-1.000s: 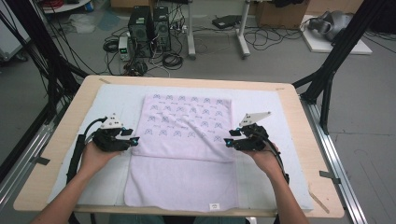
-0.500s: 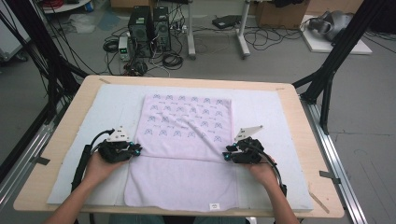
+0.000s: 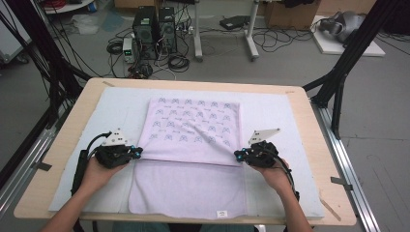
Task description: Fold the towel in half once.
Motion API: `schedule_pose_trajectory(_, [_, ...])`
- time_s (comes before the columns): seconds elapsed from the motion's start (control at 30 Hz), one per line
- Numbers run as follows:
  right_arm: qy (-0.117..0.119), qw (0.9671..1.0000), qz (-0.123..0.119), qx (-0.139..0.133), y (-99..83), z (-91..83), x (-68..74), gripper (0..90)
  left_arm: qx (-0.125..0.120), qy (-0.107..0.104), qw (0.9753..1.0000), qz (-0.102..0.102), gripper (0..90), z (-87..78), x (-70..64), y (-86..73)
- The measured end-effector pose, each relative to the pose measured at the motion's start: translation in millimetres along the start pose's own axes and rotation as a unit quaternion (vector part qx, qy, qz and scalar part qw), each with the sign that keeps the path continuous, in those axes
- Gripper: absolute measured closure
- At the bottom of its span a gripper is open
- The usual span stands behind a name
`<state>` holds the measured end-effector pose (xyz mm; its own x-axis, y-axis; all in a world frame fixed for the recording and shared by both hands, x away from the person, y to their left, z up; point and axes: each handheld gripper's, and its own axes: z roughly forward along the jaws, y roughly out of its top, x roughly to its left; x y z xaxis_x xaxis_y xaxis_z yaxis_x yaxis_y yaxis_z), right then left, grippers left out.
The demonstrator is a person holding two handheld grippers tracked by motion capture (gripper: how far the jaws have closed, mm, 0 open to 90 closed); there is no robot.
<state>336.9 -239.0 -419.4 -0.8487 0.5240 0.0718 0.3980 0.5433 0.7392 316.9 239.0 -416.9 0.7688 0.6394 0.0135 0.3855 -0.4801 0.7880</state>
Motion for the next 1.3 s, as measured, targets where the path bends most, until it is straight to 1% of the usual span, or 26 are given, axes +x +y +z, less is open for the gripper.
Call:
schedule_pose_trajectory(0.03, [-0.001,1.0000,-0.005,-0.003,1.0,-2.9,0.7,87.5,-0.003,0.000,1.0000,0.001,87.5,-2.4,-2.4,0.9])
schedule_pose_trajectory(0.1, [0.001,0.9999,-0.007,-0.010,2.4,-8.6,4.6,87.5,-0.002,-0.001,1.0000,0.005,87.5,-6.7,-7.1,1.7])
schedule_pose_trajectory(0.2, [0.005,0.9998,-0.015,-0.010,3.5,-15.1,10.7,87.5,-0.005,-0.003,0.9999,0.013,87.5,-13.5,-14.4,3.1])
schedule_pose_trajectory(0.33, [0.015,0.9996,-0.020,-0.010,2.2,-23.1,18.8,87.5,-0.009,-0.011,0.9996,0.023,87.5,-22.8,-24.0,4.2])
schedule_pose_trajectory(0.4, [0.018,0.9997,-0.018,-0.004,-1.2,-23.5,21.2,86.3,-0.008,-0.020,0.9993,0.031,87.2,-24.6,-27.8,1.8])
schedule_pose_trajectory(0.43, [0.019,0.9997,-0.015,-0.001,-3.7,-22.4,21.4,81.4,-0.005,-0.022,0.9992,0.032,85.7,-24.4,-28.6,0.4])
schedule_pose_trajectory(0.47, [0.018,0.9998,-0.013,0.000,-5.8,-20.9,21.5,75.5,-0.003,-0.025,0.9993,0.027,80.7,-23.8,-28.5,-1.3])
schedule_pose_trajectory(0.5, [0.018,0.9998,-0.011,0.001,-7.6,-20.1,22.3,74.2,-0.001,-0.024,0.9994,0.025,74.1,-22.8,-27.9,-2.9])
schedule_pose_trajectory(0.53, [0.020,0.9997,-0.015,-0.002,-9.2,-19.3,24.3,71.9,0.001,-0.025,0.9995,0.021,69.0,-21.8,-27.8,-4.1])
schedule_pose_trajectory(0.57, [0.021,0.9996,-0.017,-0.004,-10.0,-18.6,26.2,69.9,0.003,-0.027,0.9995,0.019,66.1,-19.8,-27.1,-6.4])
schedule_pose_trajectory(0.67, [0.030,0.9990,-0.033,0.004,-13.4,-11.5,34.4,66.7,0.011,-0.031,0.9993,0.018,64.7,-12.9,-25.9,-11.5])
schedule_pose_trajectory(0.73, [0.032,0.9987,-0.037,0.017,-16.5,-5.3,36.8,64.7,0.017,-0.034,0.9992,0.016,64.8,-6.8,-25.9,-15.2])
schedule_pose_trajectory(0.77, [0.032,0.9986,-0.035,0.023,-18.3,-2.2,37.3,63.9,0.022,-0.035,0.9990,0.016,65.1,-3.9,-25.6,-16.9])
schedule_pose_trajectory(0.83, [0.031,0.9984,-0.034,0.033,-21.9,3.8,37.7,64.1,0.035,-0.034,0.9986,0.021,67.9,1.8,-25.8,-20.7])
schedule_pose_trajectory(0.87, [0.032,0.9983,-0.032,0.036,-23.7,6.6,37.7,64.5,0.041,-0.033,0.9984,0.020,70.2,4.0,-26.2,-22.7])
schedule_pose_trajectory(0.9, [0.034,0.9986,-0.029,0.030,-25.1,7.3,37.4,66.5,0.037,-0.033,0.9986,0.019,72.5,4.8,-26.4,-24.2])
schedule_pose_trajectory(0.93, [0.034,0.9987,-0.026,0.027,-25.9,7.4,36.8,68.9,0.036,-0.033,0.9986,0.019,75.8,4.8,-26.3,-24.6])
schedule_pose_trajectory(0.97, [0.038,0.9987,-0.023,0.025,-26.3,7.1,35.9,73.7,0.036,-0.028,0.9988,0.020,80.0,4.8,-26.3,-24.7])
schedule_pose_trajectory(1.0, [0.042,0.9986,-0.020,0.025,-26.3,7.1,35.6,77.1,0.036,-0.028,0.9988,0.018,83.6,4.7,-25.8,-24.4])
schedule_pose_trajectory(1.03, [0.045,0.9985,-0.021,0.025,-25.9,7.5,35.5,80.9,0.035,-0.029,0.9989,0.017,85.5,4.4,-25.4,-24.2])
schedule_pose_trajectory(1.07, [0.046,0.9983,-0.024,0.025,-25.1,7.2,36.0,84.8,0.034,-0.028,0.9989,0.016,86.4,3.8,-25.3,-23.9])
schedule_pose_trajectory(1.1, [0.043,0.9984,-0.027,0.025,-24.3,6.4,36.1,85.9,0.033,-0.027,0.9989,0.016,86.9,2.8,-25.2,-23.5])
schedule_pose_trajectory(1.17, [0.046,0.9983,-0.024,0.026,-23.2,5.4,35.2,86.5,0.026,-0.026,0.9992,0.013,87.3,-0.4,-24.8,-22.1])
schedule_pose_trajectory(1.2, [0.046,0.9983,-0.025,0.025,-22.6,4.3,35.1,86.6,0.023,-0.025,0.9993,0.015,87.4,-2.4,-24.6,-21.3])
schedule_pose_trajectory(1.3, [0.047,0.9985,-0.024,0.016,-20.4,-0.9,35.0,87.0,0.015,-0.023,0.9995,0.015,87.5,-8.1,-25.0,-18.2])
